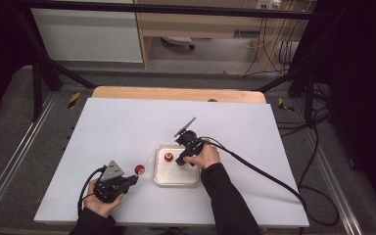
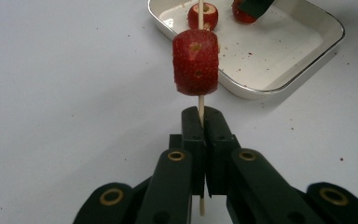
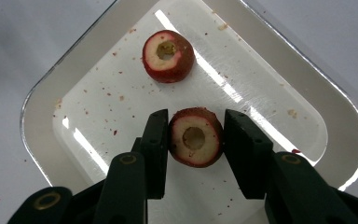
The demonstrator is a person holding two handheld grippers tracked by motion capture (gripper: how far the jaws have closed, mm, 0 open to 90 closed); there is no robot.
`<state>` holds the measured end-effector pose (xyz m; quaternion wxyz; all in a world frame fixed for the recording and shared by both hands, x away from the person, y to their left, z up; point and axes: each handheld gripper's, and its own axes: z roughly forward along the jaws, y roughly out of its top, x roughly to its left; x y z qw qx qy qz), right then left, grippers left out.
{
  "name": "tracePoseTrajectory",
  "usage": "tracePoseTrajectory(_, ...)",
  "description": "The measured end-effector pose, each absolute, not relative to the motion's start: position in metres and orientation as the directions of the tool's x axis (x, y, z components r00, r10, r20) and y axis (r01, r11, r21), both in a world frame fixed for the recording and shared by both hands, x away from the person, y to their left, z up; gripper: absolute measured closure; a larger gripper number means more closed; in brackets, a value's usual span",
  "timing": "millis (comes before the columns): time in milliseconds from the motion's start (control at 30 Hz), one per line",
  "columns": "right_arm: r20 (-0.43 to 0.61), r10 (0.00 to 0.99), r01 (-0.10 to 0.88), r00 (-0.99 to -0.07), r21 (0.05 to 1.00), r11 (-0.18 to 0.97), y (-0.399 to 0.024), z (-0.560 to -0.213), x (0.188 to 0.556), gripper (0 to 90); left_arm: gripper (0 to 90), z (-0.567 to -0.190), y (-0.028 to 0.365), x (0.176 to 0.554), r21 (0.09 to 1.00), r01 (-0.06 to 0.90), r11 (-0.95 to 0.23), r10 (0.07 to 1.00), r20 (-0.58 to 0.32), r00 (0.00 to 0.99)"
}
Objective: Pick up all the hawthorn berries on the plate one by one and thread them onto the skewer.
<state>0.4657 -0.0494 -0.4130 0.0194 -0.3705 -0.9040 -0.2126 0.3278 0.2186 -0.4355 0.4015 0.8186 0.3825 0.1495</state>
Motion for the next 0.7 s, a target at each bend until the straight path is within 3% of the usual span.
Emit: tracePoseTrajectory(700,0.288,0.675,0.708,-0.68,0.498,0.501,-0.065,-0.389,0.444,62.2,88.2,-0.434,0.217,0.325,0.78,0.493,-0.386,0.748,-0.049,0.662)
